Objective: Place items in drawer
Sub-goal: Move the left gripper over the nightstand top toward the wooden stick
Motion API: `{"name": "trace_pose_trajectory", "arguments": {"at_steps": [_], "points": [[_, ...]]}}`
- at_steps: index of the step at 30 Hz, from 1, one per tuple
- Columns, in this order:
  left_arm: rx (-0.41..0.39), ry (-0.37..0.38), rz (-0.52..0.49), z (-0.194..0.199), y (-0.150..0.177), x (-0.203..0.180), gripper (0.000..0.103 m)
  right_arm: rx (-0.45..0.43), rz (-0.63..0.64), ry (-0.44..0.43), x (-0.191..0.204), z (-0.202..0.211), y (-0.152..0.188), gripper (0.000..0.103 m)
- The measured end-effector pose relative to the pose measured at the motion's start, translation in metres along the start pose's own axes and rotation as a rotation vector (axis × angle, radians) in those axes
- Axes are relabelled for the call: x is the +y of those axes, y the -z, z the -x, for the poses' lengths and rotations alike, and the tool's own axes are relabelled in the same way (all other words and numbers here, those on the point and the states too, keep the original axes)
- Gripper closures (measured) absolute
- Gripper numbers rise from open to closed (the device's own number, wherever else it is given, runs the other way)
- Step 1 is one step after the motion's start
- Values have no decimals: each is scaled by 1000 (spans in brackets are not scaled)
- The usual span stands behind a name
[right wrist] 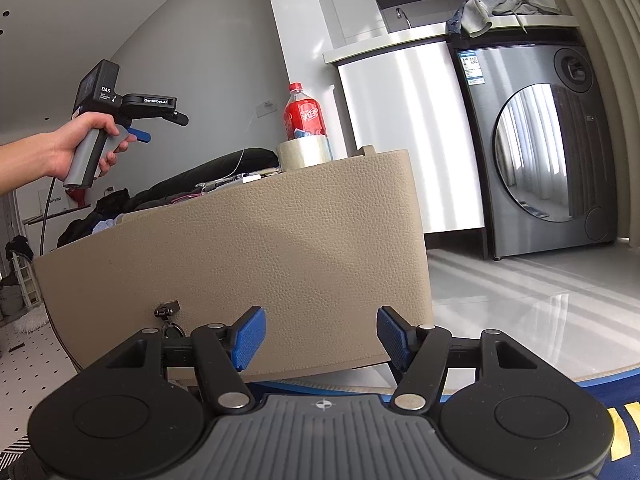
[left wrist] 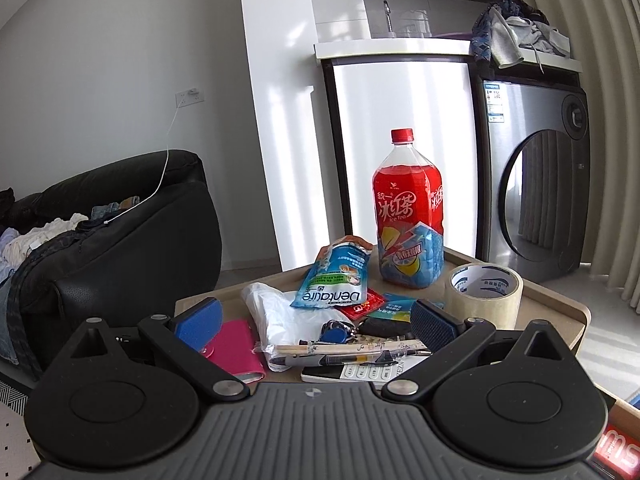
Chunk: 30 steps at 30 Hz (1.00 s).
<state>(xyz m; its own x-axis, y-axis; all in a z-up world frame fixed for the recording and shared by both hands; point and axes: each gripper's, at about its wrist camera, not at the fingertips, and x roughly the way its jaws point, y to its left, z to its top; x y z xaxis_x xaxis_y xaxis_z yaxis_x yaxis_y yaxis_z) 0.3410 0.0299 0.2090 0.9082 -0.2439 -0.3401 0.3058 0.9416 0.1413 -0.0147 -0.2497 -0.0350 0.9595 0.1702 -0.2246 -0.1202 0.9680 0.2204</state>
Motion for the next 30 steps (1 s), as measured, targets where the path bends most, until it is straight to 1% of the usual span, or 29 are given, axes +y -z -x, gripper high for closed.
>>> {"name": "trace_pose_trajectory", "arguments": {"at_steps": [2, 5, 7, 10, 11, 13, 20, 23, 25, 28, 30], "points": [[22, 16, -26, -10, -2, -4, 0, -1, -3, -4, -1, -1, 0, 37], [74, 52, -24, -25, -3, -8, 0, 0, -9, 2, -6, -1, 0, 37], [93, 64, -32, -32, -2, -10, 0, 0, -13, 7, -10, -2, -1, 37], [99, 32, -47, -43, 0, -11, 0, 1, -19, 14, -16, -3, -1, 37], [104, 35, -48, -46, 0, -10, 0, 2, -21, 16, -18, -3, -1, 37], [122, 47, -62, -53, -1, -8, 0, 2, -25, 21, -22, -4, -1, 37], [141, 71, -128, -70, -5, -10, 0, 4, -40, 37, -35, -6, -2, 37], [148, 113, -165, -78, -5, -16, 0, 2, -51, 44, -41, -7, -2, 37], [151, 123, -216, -81, -5, -23, 0, -5, -66, 51, -45, -7, -3, 37], [167, 100, -348, -88, -3, -38, 0, 2, -63, 50, -47, -9, -2, 37], [187, 118, -420, -91, -2, -46, 0, 5, -62, 48, -48, -10, -1, 37]]}}
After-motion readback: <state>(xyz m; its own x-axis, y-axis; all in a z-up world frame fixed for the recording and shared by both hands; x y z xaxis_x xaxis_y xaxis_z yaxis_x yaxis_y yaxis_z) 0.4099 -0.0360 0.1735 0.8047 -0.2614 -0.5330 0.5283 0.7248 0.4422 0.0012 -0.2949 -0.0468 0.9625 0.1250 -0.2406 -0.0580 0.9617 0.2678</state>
